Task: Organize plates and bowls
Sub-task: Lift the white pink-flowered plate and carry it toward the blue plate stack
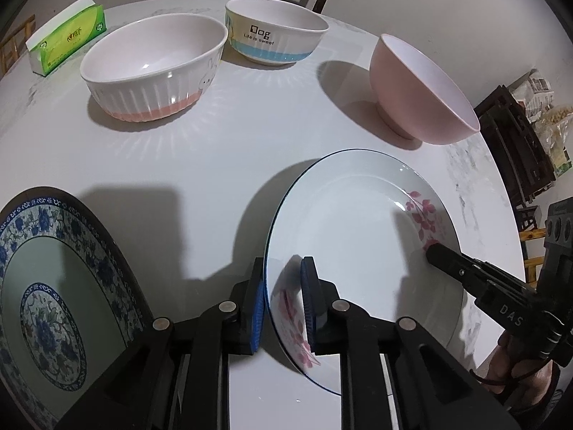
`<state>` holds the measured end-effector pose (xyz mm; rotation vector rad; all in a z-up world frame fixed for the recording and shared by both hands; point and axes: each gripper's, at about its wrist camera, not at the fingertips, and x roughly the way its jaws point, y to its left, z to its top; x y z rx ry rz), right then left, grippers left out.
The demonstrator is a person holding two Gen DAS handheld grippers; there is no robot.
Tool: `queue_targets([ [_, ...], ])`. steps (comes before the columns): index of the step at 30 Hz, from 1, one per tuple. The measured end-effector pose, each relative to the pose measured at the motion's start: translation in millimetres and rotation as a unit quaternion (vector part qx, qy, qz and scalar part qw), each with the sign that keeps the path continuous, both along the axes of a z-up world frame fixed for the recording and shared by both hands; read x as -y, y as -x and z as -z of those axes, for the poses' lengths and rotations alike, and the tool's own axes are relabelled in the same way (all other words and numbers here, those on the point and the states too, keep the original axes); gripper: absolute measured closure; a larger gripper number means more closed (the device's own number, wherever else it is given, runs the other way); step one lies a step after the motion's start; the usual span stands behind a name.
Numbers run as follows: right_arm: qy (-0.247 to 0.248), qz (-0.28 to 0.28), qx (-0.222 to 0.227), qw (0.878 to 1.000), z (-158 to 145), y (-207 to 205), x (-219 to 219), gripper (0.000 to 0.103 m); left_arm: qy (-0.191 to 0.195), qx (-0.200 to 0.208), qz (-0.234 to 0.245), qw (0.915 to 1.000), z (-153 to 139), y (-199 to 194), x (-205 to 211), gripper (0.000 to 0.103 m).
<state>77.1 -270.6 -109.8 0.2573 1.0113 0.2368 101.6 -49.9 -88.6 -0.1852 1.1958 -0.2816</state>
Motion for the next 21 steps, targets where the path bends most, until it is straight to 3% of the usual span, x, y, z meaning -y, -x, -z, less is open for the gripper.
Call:
queue_targets([
  [21, 0.004, -0.006, 0.02, 1.0, -24.3, 9.3, -24.1, 0.09, 0.005, 0.016, -0.02, 0.9997, -21.0, 11.9, -21.3, 0.088],
])
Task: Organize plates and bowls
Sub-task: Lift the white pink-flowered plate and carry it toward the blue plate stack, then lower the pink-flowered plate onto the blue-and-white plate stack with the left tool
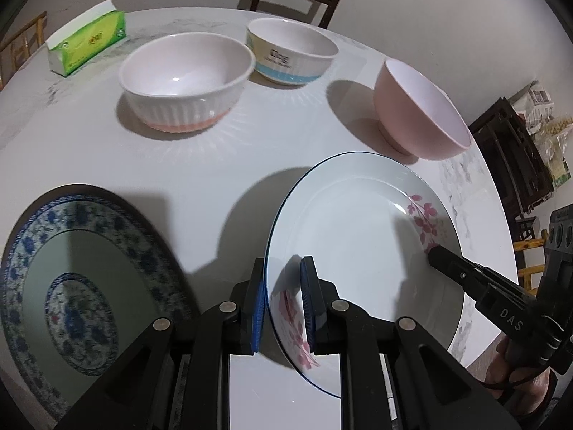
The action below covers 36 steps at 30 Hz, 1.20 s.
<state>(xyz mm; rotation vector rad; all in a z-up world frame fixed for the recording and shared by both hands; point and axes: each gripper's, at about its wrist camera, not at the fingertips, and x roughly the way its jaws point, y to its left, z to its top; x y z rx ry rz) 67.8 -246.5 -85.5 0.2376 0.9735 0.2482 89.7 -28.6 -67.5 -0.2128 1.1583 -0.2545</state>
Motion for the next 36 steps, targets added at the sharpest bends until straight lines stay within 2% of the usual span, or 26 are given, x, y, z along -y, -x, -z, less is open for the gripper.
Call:
queue_targets([
  [8, -0.001, -0.026, 0.009, 1.0, -11.7, -2.2, -34.0, 0.09, -0.001, 0.014, -0.032, 0.9994, -13.8, 10.2, -35.4, 0.088],
  [18, 0.0, -0.091, 0.013, 0.996, -18.2, -5.4, -109.1, 0.09, -0.001, 0.02, -0.098, 0.995, -20.9, 29.1, -108.6, 0.088],
  [26, -0.001, -0.14, -0.003, 0.99, -8.5, -3.6, -166.2, 0.09, -0.01, 0.017, -0.147, 0.9889, -17.9, 53.3, -167.4, 0.088],
  [36, 0.018, -0.175, -0.021, 0.984, 7.0, 0.2, -207.8, 0.09, -0.016, 0.001, -0.176, 0.9843, -4.6, 71.5, -201.0, 0.088],
])
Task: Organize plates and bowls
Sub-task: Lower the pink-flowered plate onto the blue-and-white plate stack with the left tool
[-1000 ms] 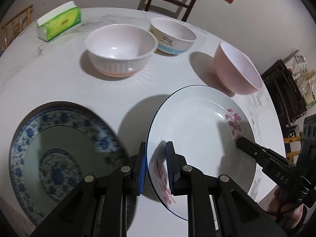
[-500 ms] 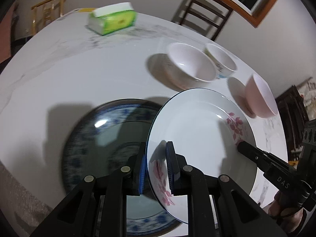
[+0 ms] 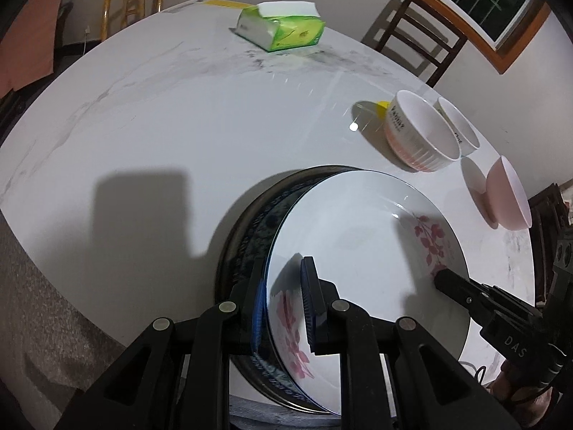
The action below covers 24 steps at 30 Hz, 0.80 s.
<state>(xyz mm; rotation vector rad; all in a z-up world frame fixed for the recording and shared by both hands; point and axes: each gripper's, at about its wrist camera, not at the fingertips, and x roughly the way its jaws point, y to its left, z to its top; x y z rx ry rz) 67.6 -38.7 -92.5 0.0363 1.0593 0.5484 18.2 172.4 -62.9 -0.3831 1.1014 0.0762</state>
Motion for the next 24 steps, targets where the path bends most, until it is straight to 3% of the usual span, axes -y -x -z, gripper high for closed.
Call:
queue_targets([
  [17, 0.023, 0.001, -0.001, 1.0, 2.6, -3.9, -8.9, 0.087, 0.009, -0.005, -0.005, 0.9999, 7.4, -1.6, -7.2, 0.088],
  [24, 0.024, 0.003, 0.0, 1.0, 1.8, -1.1, -9.3, 0.087, 0.007, -0.006, -0.004, 0.9999, 6.8, -2.7, -4.8, 0.084],
])
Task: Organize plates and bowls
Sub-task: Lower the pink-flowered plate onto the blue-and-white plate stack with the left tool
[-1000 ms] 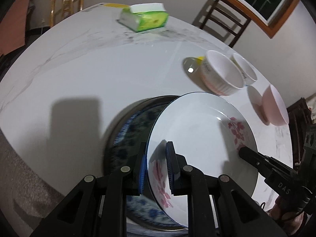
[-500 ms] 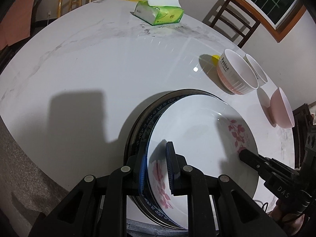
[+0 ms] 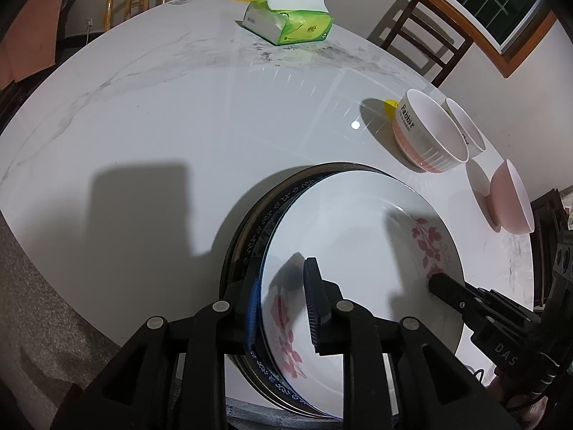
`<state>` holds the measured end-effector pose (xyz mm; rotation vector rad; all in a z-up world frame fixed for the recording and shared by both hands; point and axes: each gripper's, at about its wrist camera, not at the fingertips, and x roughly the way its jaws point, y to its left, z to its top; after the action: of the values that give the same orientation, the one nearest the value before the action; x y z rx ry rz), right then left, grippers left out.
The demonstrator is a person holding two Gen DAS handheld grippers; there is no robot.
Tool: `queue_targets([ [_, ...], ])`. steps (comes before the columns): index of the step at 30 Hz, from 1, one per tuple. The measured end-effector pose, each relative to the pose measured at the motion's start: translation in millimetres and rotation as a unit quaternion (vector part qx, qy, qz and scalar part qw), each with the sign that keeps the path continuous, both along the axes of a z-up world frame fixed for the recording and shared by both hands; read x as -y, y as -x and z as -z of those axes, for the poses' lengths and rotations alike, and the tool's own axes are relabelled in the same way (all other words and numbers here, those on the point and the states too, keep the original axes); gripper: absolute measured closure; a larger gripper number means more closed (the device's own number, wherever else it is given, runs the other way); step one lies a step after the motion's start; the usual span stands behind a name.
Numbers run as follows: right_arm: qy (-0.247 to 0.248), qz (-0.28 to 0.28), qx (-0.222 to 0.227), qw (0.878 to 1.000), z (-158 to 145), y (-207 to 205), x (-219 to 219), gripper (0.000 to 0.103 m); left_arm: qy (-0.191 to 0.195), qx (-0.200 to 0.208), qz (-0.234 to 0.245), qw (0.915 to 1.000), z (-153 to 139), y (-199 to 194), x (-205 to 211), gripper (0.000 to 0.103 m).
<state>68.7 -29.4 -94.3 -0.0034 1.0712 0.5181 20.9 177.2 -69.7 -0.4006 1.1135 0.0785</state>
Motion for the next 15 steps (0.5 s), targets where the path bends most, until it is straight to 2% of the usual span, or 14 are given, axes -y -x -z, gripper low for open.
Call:
queue_targets([
  [15, 0.015, -0.009, 0.004, 1.0, -1.0, 2.3, -2.8, 0.086, -0.008, -0.01, -0.003, 0.9999, -0.4, -3.5, 2.7, 0.081],
])
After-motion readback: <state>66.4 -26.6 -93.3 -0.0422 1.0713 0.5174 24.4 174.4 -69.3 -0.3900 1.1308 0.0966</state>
